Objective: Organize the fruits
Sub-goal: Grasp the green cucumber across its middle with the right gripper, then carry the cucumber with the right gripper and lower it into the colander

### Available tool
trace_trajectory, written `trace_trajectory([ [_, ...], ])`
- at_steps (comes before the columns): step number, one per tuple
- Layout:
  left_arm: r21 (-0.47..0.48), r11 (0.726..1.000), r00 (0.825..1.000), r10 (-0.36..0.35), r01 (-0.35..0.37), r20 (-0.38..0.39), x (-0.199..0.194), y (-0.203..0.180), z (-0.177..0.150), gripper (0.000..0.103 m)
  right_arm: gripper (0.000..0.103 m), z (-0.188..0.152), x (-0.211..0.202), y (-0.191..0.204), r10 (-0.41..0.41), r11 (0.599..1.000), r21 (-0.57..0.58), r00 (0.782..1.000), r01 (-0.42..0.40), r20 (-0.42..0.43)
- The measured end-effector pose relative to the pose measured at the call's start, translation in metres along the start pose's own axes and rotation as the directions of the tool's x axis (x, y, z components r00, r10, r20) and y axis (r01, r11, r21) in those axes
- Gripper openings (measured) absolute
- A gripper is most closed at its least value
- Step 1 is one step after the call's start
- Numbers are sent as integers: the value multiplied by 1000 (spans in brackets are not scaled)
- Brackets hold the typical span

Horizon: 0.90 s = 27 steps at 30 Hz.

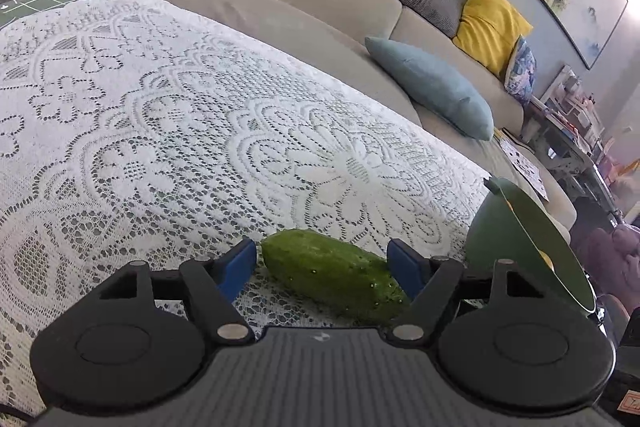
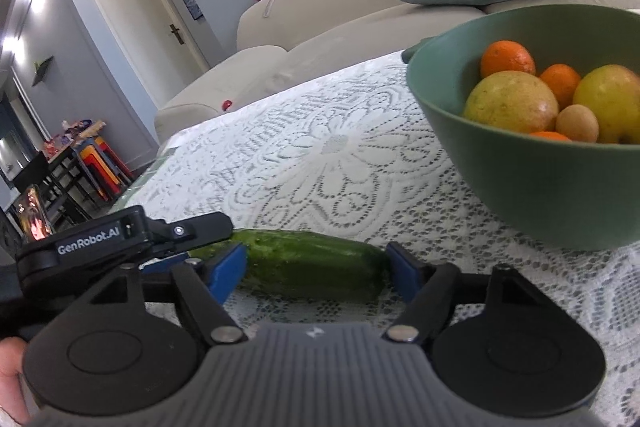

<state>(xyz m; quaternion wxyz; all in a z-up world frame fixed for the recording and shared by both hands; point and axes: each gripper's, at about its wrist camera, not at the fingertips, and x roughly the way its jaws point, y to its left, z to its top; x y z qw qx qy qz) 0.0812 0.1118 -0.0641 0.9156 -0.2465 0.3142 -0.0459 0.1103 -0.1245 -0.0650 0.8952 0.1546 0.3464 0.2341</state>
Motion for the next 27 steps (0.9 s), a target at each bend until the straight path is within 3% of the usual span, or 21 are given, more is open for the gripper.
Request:
trace_trajectory([
  [7,-4,1000,1000,-4,4,13,3,0,0,87,72,-2,-2,2,-22,1000,-12,1000,22,5],
  [12,12,1000,1000,-10,9,16,3,-2,1,81,71,-4,1,8,-40,999,-36,999,40,11],
  [27,17,1000,997,2,-3,71,-23,-24,16,81,69,17,-23,15,15,998,-59,997,-11,73],
])
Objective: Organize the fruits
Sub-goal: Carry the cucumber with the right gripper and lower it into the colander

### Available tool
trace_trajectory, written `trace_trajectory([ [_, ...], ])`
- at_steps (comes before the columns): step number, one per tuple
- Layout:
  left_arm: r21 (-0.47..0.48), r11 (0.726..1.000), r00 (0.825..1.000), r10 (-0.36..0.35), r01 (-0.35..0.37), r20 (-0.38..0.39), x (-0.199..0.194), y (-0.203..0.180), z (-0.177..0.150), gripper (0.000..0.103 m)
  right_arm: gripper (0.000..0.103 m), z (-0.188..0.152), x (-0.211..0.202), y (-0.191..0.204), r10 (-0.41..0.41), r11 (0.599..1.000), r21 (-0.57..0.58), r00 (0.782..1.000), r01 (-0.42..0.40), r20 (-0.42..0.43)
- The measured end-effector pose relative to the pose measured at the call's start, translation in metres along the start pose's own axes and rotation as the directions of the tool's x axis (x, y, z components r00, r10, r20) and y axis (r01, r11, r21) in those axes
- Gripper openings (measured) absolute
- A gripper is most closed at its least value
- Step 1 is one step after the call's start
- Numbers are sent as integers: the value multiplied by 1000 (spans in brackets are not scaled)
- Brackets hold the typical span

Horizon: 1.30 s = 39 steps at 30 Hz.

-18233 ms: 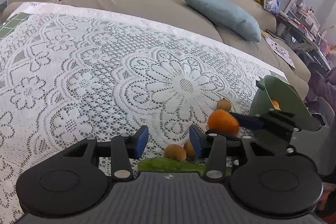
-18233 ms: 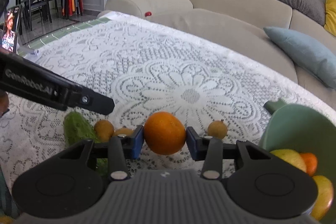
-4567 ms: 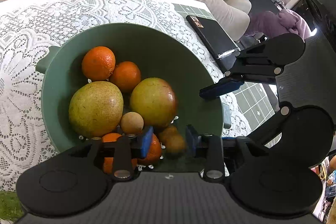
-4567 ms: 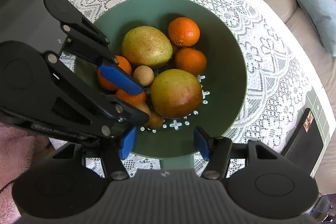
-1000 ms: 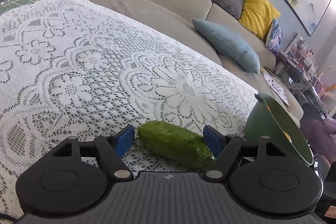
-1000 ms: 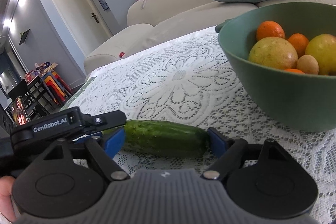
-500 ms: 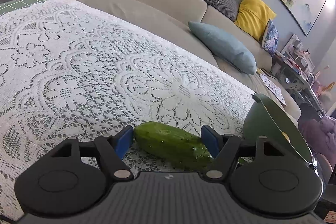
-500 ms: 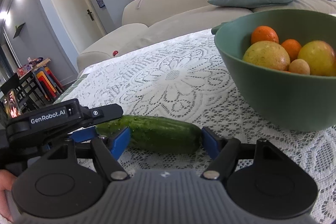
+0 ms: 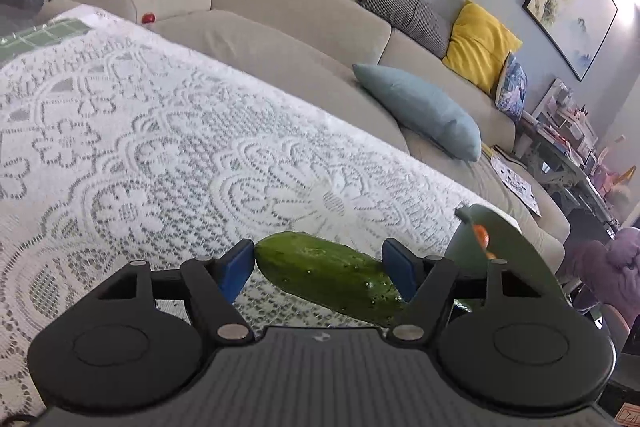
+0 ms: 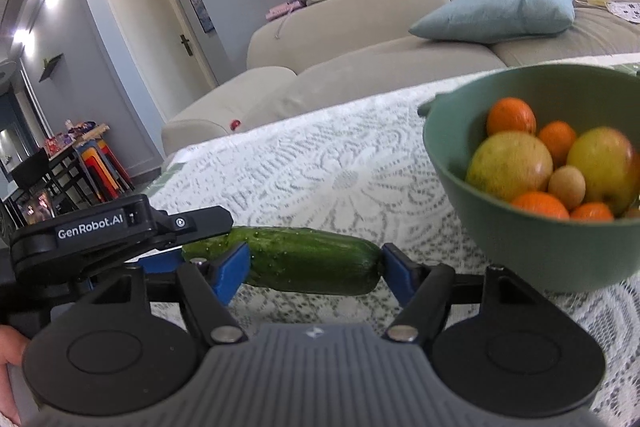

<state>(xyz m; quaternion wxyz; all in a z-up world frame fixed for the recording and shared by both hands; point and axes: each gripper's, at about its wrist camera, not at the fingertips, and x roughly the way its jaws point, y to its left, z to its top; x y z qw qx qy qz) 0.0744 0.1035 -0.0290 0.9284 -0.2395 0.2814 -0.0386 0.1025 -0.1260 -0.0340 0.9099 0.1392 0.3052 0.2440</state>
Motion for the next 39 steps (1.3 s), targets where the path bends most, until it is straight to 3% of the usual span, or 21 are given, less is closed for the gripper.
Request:
trace_trajectory([
  [8,0,1000,1000,18,-18,-5,-4,-12,7,81,69,13,-8,-2,16,1000,9,1000,-16,-22],
  [20,-11,1000,1000,-24,24,17,-3,-47,26,81,69,53,-32,-10,3,1000,-30,1000,-3,17],
  [32,2,998,998,-65,65,-26,30,-101,35,81,69,90,-51,-59,-30,999,-26,999,30,22],
  [39,2,996,991,-87,87,-101,61,-129,32,81,69,106,-55,-99,-63,998,-7,998,63,-21],
])
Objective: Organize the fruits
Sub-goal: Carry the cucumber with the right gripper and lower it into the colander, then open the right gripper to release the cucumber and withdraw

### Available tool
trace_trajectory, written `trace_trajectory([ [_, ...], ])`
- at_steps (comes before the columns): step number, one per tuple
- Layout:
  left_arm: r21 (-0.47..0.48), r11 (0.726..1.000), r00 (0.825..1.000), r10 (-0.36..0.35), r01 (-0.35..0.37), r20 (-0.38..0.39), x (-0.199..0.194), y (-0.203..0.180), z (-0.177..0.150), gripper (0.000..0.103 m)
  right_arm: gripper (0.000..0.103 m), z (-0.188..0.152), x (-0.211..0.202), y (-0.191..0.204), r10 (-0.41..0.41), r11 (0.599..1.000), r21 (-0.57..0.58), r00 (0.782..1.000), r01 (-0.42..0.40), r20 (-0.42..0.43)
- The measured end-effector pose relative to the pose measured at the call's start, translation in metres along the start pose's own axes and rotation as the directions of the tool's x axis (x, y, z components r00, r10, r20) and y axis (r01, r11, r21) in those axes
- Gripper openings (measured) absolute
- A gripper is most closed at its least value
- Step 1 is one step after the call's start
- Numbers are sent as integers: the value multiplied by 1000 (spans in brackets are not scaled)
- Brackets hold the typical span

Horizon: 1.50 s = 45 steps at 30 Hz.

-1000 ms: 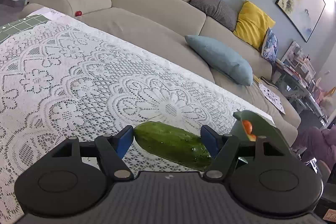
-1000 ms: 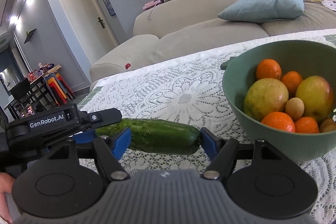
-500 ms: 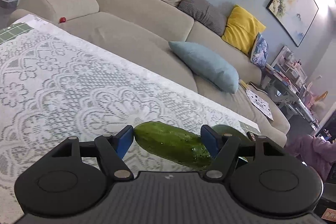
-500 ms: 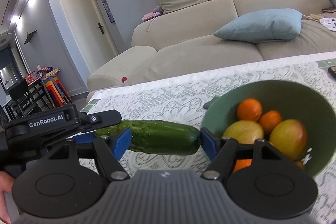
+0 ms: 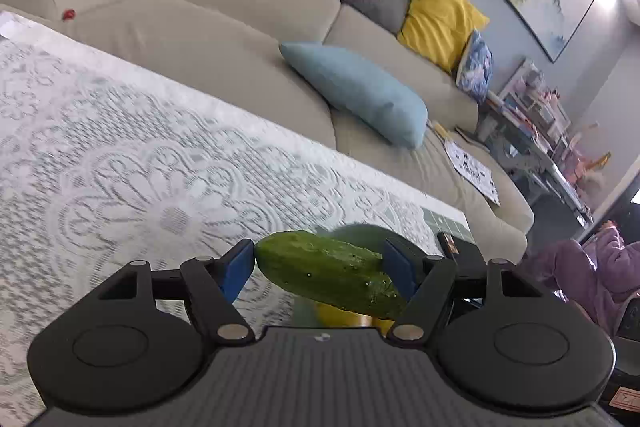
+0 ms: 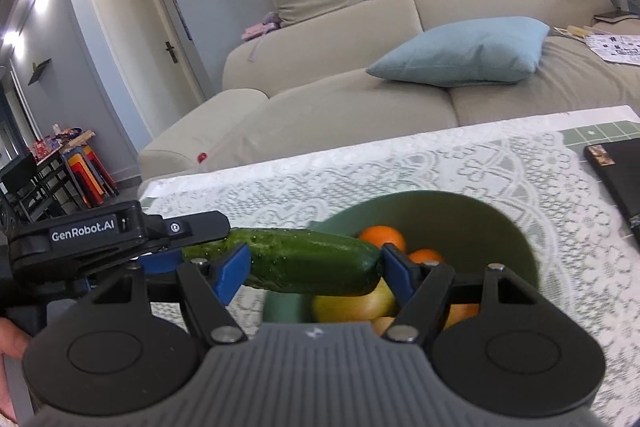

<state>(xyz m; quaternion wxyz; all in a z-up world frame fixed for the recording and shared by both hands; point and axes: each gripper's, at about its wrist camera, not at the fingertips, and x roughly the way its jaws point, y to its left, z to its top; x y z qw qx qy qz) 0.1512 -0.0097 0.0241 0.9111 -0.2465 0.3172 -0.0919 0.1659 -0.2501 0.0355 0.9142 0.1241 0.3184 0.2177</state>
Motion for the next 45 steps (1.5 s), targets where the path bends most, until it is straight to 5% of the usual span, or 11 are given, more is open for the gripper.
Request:
trace_trajectory([
  [7,15,1000,996,-12,14,-93,34,-16,-5,81,69,0,3,-41,-33,995,93,999,35,-24],
  [19,164,986,994,37,-19,-107,49,-34,-3,80,70,6,27,-68,-38,984,172,998,45,-43],
  [24,267,963,994,59,-32,-96,46,-43,-2,80,70,9,27,-55,-118,992,34,993,119,-27],
  [33,285,958,994,46,-17,-95,25,-30,-2,78,69,14,29,-23,-129,970,-215,989,110,-74],
  [38,358,932,993,88,-52,-84,4,-29,-6,78,70,18,26,-6,-144,942,-322,981,96,-127],
  [45,458,881,992,123,-116,16,-37,-47,-13,79,91,25,-11,17,-133,930,-355,989,100,-70],
])
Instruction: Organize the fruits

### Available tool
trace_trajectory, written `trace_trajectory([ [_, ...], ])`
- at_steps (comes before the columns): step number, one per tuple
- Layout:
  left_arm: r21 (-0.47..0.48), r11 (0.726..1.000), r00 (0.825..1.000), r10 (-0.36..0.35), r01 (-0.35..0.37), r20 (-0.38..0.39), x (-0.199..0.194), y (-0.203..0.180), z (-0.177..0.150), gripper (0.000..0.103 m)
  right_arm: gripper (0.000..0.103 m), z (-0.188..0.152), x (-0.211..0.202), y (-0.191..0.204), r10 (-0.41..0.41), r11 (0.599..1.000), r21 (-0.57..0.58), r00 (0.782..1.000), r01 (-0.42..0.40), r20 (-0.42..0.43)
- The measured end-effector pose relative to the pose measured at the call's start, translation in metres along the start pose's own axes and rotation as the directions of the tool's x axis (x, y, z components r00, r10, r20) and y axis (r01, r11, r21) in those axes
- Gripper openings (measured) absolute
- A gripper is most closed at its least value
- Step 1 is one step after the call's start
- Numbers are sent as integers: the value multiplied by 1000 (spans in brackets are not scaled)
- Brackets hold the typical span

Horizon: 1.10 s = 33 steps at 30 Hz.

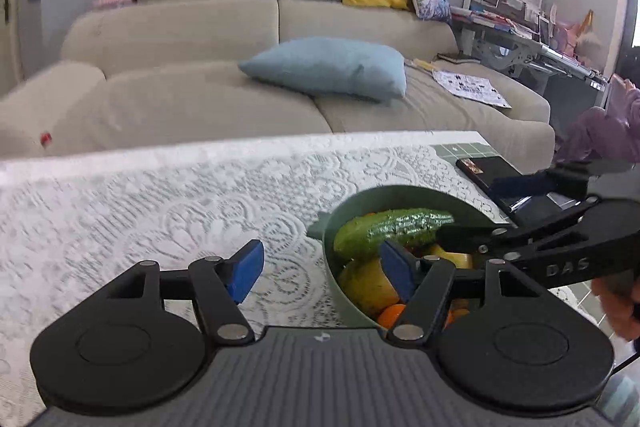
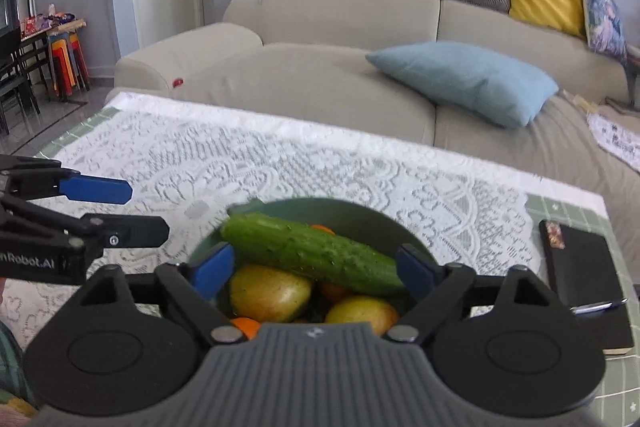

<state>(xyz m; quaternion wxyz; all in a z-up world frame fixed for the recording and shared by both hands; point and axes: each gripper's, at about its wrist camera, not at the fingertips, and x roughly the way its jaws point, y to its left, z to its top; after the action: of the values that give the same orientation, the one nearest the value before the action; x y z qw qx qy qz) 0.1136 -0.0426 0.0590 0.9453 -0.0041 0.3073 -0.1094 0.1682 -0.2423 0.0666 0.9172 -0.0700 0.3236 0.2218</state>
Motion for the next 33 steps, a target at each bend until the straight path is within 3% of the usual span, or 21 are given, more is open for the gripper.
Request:
trace_trajectory([
  [6,7,999,995,32,-33,95,-36,-5,-7,90,99,-3,-46,22,-28,999,-43,995,33,98],
  [10,30,996,983,79,-85,163,-55,-7,-16,95,99,-14,-68,35,-55,998,-33,986,61,155],
  [16,28,990,971,129,-137,202,-72,-8,-31,98,99,-37,-75,56,-56,998,-8,986,58,158],
  [20,47,978,951,186,-203,247,-78,-8,-47,98,99,-54,-72,72,-44,999,1,987,44,152],
  [25,38,974,950,207,-222,235,-76,-4,-63,99,99,-73,-68,89,-64,998,22,987,61,146],
  [33,1,962,958,272,-273,95,-55,15,-80,99,99,-93,-50,108,-100,995,4,988,101,120],
])
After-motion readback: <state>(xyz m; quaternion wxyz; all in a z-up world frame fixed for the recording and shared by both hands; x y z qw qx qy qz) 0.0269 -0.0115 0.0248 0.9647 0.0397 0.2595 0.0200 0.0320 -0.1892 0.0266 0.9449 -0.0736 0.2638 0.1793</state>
